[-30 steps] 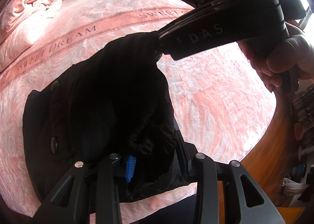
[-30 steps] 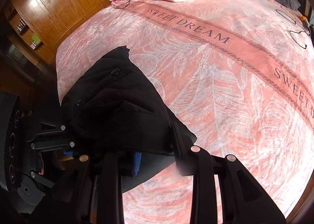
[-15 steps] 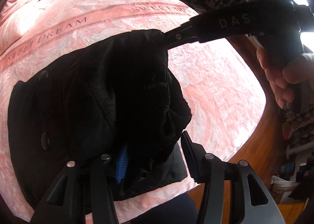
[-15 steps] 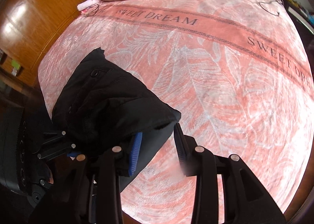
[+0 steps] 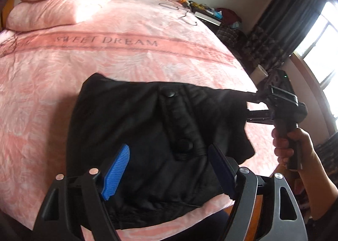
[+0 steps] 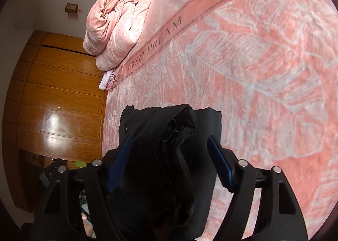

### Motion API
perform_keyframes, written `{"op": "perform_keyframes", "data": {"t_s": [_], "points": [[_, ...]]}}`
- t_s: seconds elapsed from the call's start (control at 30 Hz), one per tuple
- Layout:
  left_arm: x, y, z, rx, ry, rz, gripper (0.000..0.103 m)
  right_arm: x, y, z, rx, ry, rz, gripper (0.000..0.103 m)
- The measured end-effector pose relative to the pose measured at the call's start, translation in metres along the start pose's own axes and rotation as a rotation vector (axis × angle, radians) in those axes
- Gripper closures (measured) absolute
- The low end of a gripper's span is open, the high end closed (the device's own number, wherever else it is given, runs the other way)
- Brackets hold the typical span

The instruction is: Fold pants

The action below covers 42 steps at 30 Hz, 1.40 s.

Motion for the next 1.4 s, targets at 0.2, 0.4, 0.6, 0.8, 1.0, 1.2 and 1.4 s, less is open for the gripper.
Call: {"op": "perform_keyframes", "data": {"t_s": [0.2,0.4,0.6,0.8,1.0,1.2,1.4], "points": [[0.025,-0.045,0.0,-0.096,-0.042,-0.06,0.027,0.023,0.027,0.009,0.066,-0.006,0.038,0.074],[0.014,-0.044,0.002,-0.091,-0.033,-0.056,0.027,-0.025,0.019,0.058,0.177,0.199,-0.023,0.036],[-0.005,-0.054,0.014,-0.119,-0.011,-0.026,0.026,-0.037,-0.016,0.117,0.151,0.255,0.048,0.019],[0.003,-0.063,0.014,-0.145,-0.034,-0.007,0.025,-0.007,-0.015,0.126,0.146,0.227,0.088,0.068],[0.009,-0.063,0.011,-0.15,-0.069,0.015,0.024,-0.013,-0.003,0.156,0.248,0.309,0.077,0.075],[0.013,-0.062,0.01,-0.141,-0.076,0.005,0.024,-0.018,-0.004,0.157,0.274,0.301,0.132,0.073],[-0.005,-0.076,0.002,-0.193,-0.058,0.046,0.018,-0.052,-0.067,0.132,0.117,0.355,0.265,0.072]]}}
Point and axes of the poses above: each gripper's, at about its wrist camera, not at the fingertips, and x roughly the way its jaws point, y to its right, z to its underside, the point moved 1 cm from there along x, roughly the way its jaws point, and after that the axes turned 15 degrees about -x, right-handed, at the moved point
